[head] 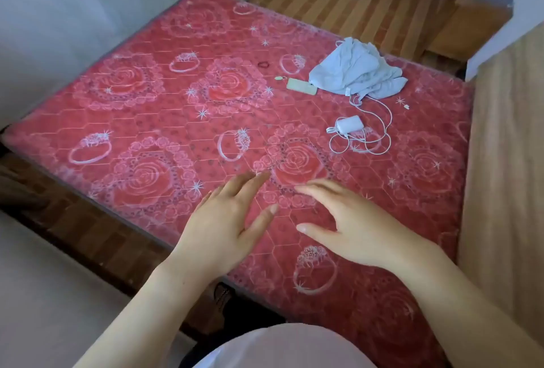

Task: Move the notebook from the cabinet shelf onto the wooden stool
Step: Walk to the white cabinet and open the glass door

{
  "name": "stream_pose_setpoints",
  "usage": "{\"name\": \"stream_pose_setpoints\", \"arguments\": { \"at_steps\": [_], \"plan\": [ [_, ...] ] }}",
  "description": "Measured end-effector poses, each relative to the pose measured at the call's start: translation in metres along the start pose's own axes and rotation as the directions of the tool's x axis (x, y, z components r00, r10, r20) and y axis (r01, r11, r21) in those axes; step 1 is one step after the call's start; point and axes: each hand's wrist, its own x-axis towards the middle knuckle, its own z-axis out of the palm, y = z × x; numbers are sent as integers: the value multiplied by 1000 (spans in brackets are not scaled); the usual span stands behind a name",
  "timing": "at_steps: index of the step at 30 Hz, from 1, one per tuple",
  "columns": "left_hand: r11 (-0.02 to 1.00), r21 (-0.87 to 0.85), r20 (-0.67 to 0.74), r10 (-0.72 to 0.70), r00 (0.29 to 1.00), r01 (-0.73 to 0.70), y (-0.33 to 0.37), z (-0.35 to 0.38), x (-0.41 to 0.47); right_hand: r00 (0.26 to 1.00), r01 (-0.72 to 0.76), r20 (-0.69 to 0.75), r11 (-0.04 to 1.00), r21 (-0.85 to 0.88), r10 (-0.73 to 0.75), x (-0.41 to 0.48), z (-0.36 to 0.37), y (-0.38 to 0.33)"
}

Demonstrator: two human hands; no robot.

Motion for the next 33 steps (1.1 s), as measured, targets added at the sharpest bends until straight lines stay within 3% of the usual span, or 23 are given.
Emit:
{"name": "stream_pose_setpoints", "arguments": {
  "at_steps": [4, 9, 24, 33],
  "plan": [
    [999, -5, 61, 35, 998, -35, -34, -9, 9, 997, -71, -3, 996, 52, 71, 19, 11, -13],
    [999, -33, 105, -11, 994, 15, -54, -11, 5, 998, -58, 36, 995, 80, 56, 40, 18, -19],
    [939, -56, -111, -344, 932, 340, -50, -20, -10, 943, 233, 239, 972, 21, -231, 123, 13, -25],
    [968, -58, -176, -252, 952, 245, -104, -58, 12, 956, 219, 201, 976, -5, -214, 163, 24, -76]
  ]
}}
